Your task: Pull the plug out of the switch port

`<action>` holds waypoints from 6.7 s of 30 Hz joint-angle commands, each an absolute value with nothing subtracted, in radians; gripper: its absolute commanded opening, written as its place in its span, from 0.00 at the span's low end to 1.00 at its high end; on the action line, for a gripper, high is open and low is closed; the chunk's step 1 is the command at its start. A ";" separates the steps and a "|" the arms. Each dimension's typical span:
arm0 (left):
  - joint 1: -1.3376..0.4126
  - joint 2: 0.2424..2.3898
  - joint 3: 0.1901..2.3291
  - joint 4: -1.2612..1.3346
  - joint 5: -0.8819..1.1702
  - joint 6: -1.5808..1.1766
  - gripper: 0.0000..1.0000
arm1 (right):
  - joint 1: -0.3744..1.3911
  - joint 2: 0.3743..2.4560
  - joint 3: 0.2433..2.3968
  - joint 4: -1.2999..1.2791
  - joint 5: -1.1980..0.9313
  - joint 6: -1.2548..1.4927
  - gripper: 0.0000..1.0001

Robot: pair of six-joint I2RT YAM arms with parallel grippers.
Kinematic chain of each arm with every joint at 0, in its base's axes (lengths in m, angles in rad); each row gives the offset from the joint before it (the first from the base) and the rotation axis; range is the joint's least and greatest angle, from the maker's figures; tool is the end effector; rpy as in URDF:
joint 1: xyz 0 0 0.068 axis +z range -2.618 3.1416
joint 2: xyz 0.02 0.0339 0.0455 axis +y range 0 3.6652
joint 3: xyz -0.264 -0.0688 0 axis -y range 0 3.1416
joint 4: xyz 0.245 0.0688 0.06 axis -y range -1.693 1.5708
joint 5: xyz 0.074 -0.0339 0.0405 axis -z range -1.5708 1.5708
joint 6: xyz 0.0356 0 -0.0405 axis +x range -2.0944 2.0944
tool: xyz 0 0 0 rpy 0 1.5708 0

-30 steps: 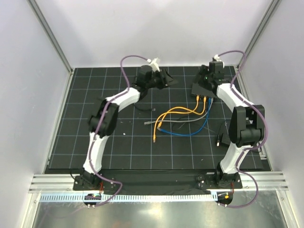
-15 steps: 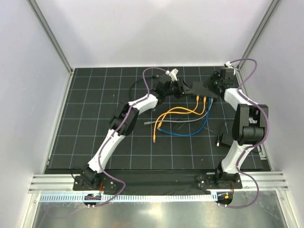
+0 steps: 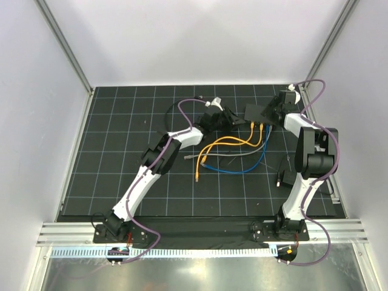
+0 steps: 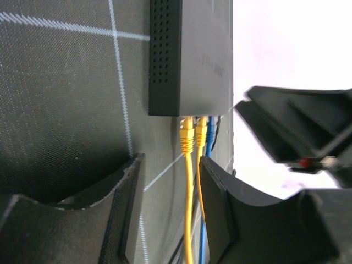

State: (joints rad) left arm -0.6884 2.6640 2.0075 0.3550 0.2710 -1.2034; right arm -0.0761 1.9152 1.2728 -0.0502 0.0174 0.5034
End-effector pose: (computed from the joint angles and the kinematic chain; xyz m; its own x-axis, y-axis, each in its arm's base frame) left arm 0.4485 -0.3813 0.1007 -0.8379 -0.4751 -0.2688 0.0767 0.3850 -0.9197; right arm 0.4243 -0.0330 0.1933 -0.5146 0.5230 -0.6795 0.3854 0.8490 0.3615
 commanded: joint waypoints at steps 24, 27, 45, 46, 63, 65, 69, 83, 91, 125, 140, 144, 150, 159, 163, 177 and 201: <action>-0.758 2.778 2.175 0.361 0.107 -1.505 0.41 | -0.083 1.974 1.336 -0.037 0.098 0.503 0.55; -0.756 2.807 2.223 0.354 0.104 -1.522 0.41 | -0.084 1.974 1.336 -0.034 0.097 0.505 0.55; -0.769 2.858 2.287 0.239 0.135 -1.586 0.35 | -0.086 2.003 1.351 -0.029 0.055 0.477 0.54; -0.769 2.858 2.290 0.241 0.130 -1.586 0.35 | -0.086 2.003 1.351 -0.029 0.054 0.476 0.54; -0.781 2.904 2.333 0.229 0.061 -1.601 0.27 | -0.086 2.003 1.356 -0.054 0.055 0.440 0.51; -0.781 2.904 2.332 0.222 0.061 -1.603 0.27 | -0.086 2.003 1.355 -0.054 0.055 0.437 0.51; -0.781 2.905 2.322 0.230 0.058 -1.620 0.23 | -0.086 2.005 1.358 -0.057 0.052 0.434 0.50; -0.779 2.910 2.232 0.321 0.057 -1.681 0.00 | -0.086 2.013 1.365 -0.066 0.052 0.426 0.49; -0.779 2.892 2.152 0.314 0.133 -1.626 0.00 | -0.086 2.026 1.374 -0.077 0.072 0.445 0.49; -0.756 2.895 2.141 0.317 0.071 -1.664 0.34 | -0.084 2.057 1.408 -0.104 0.028 0.456 0.45; -0.758 2.916 2.166 0.275 0.046 -1.698 0.07 | -0.083 2.045 1.399 -0.100 0.025 0.448 0.42; -0.758 2.910 2.157 0.287 0.052 -1.658 0.01 | -0.083 2.048 1.404 -0.100 0.014 0.442 0.42; -0.764 2.856 2.085 0.310 0.017 -1.564 0.41 | -0.083 2.059 1.414 -0.110 0.015 0.440 0.42; -0.772 2.819 2.085 0.296 -0.078 -1.465 0.48 | -0.083 2.062 1.419 -0.110 0.014 0.446 0.42; -0.778 2.847 2.121 0.278 -0.089 -1.485 0.41 | -0.081 2.071 1.424 -0.115 0.014 0.454 0.42; -0.778 2.847 2.134 0.258 -0.064 -1.465 0.37 | -0.074 2.054 1.453 -0.116 0.050 0.450 0.49; -0.769 2.885 2.184 0.285 0.028 -1.474 0.40 | -0.175 2.126 1.542 -0.161 -0.024 0.416 0.57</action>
State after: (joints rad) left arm -0.7700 2.8140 2.1899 0.3992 0.0360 -1.5059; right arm -0.1783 2.1166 1.5040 -0.1753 0.0319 0.4202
